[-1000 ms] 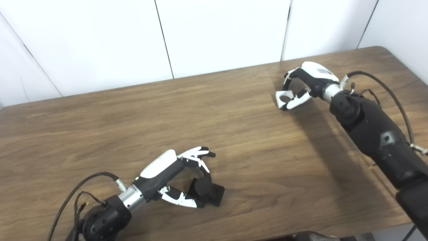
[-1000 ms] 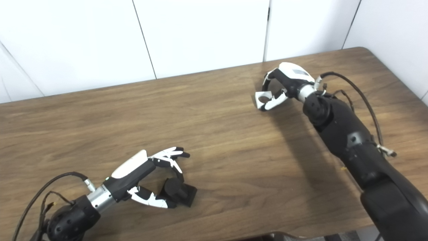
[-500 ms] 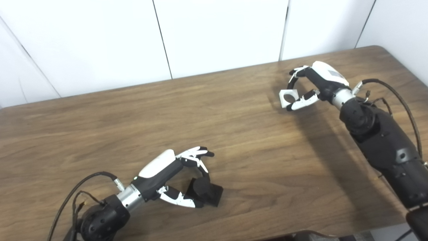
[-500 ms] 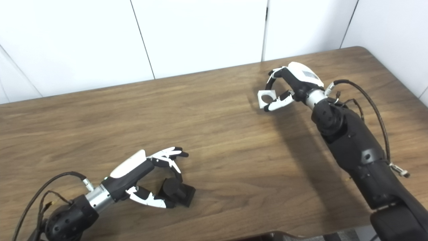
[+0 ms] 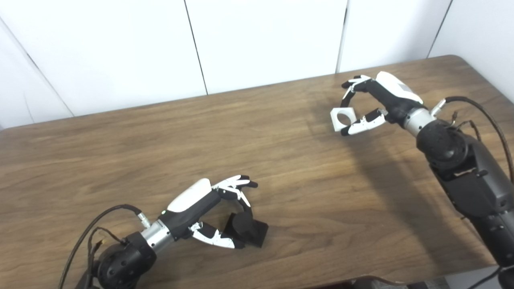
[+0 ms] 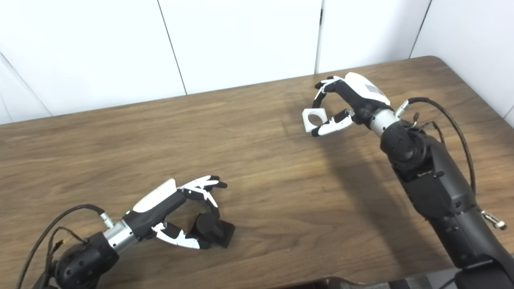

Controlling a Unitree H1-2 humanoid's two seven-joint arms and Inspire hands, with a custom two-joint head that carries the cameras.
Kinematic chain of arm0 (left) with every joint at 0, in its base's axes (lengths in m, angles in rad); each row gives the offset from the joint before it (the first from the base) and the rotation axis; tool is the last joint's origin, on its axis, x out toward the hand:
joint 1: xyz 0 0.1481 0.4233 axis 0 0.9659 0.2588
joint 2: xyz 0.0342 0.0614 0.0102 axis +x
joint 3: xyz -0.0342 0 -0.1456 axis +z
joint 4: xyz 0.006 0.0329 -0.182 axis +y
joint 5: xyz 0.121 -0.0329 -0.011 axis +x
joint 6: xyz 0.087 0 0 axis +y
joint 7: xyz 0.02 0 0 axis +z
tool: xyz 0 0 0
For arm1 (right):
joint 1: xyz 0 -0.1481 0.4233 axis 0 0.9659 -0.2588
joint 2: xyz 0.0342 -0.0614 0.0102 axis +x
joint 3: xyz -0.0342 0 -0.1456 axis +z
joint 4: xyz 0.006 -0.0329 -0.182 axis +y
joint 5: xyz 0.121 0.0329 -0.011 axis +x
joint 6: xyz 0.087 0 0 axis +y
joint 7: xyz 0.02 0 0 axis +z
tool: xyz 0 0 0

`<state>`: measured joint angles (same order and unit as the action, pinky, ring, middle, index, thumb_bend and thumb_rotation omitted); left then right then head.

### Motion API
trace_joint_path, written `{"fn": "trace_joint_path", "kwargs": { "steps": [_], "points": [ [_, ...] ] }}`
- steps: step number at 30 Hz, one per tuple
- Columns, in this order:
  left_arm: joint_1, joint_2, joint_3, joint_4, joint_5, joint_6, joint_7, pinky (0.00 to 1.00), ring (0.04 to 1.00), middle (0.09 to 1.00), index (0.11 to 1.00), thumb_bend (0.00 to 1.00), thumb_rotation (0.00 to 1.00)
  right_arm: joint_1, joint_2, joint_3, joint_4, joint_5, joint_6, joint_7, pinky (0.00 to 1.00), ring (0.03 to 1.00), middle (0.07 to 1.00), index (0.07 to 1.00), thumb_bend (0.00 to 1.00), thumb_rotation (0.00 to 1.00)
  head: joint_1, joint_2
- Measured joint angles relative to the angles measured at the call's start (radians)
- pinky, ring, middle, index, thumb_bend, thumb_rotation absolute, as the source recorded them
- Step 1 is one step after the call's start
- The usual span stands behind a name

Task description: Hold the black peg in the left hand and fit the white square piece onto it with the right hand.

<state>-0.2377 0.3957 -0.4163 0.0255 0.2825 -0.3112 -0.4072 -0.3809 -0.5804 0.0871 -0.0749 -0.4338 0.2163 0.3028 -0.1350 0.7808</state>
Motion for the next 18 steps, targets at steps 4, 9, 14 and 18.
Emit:
{"fn": "trace_joint_path", "kwargs": {
  "steps": [4, 9, 14, 18],
  "points": [
    [-0.004, 0.000, -0.004, -0.001, 0.002, 0.011, -0.003, 0.88, 0.964, 0.899, 0.491, 0.52, 0.07, 0.013, -0.002, -0.007, -0.094, 0.033, 0.019, 0.040, 0.88, 0.957, 0.865, 0.480, 0.52, 0.14, 0.021, 0.003],
    [-0.012, 0.000, -0.011, -0.002, 0.016, 0.023, -0.007, 0.88, 0.961, 0.899, 0.492, 0.52, 0.07, 0.033, -0.005, -0.002, -0.206, 0.049, 0.047, 0.099, 0.85, 0.950, 0.867, 0.480, 0.52, 0.14, 0.066, 0.012],
    [-0.032, 0.000, -0.020, -0.001, 0.049, 0.025, -0.010, 0.87, 0.952, 0.892, 0.492, 0.52, 0.08, 0.041, -0.005, 0.004, -0.283, 0.055, 0.066, 0.137, 0.83, 0.947, 0.866, 0.480, 0.52, 0.14, 0.121, 0.021],
    [-0.048, -0.007, -0.030, 0.013, 0.077, 0.023, 0.004, 0.85, 0.945, 0.888, 0.491, 0.52, 0.08, 0.043, -0.005, 0.008, -0.336, 0.063, 0.085, 0.169, 0.84, 0.944, 0.867, 0.480, 0.52, 0.14, 0.163, 0.028]
  ]
}}
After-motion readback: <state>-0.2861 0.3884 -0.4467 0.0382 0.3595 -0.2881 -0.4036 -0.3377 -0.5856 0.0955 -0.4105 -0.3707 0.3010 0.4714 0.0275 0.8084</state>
